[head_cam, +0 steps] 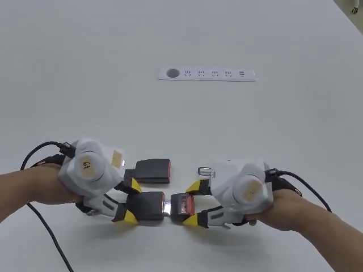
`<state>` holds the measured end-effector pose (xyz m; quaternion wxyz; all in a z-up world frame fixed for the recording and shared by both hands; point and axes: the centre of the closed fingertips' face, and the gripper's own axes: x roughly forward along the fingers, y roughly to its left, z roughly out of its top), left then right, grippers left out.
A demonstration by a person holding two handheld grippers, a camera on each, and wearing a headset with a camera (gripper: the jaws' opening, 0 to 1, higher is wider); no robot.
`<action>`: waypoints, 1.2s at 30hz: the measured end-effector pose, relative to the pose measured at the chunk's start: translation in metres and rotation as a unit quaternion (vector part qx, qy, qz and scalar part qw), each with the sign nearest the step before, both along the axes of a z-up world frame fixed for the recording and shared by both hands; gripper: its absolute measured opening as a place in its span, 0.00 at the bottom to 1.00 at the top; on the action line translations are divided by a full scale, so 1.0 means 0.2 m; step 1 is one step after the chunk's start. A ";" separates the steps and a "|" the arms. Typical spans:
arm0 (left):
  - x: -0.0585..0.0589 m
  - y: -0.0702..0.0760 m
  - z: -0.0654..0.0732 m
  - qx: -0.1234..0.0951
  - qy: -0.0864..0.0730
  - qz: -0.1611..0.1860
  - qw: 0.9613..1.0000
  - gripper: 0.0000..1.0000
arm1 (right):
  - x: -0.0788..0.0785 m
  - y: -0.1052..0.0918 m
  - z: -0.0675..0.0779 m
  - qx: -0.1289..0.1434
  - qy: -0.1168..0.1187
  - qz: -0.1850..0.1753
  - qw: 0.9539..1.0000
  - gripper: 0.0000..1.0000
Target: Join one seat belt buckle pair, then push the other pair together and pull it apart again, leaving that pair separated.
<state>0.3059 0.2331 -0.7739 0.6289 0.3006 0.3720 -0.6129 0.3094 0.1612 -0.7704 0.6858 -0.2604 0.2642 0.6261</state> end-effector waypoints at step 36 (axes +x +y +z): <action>0.03 0.00 -0.02 0.011 -0.011 -0.012 1.000 0.31 | 0.00 0.00 -0.01 -0.007 0.011 -0.014 1.000 0.28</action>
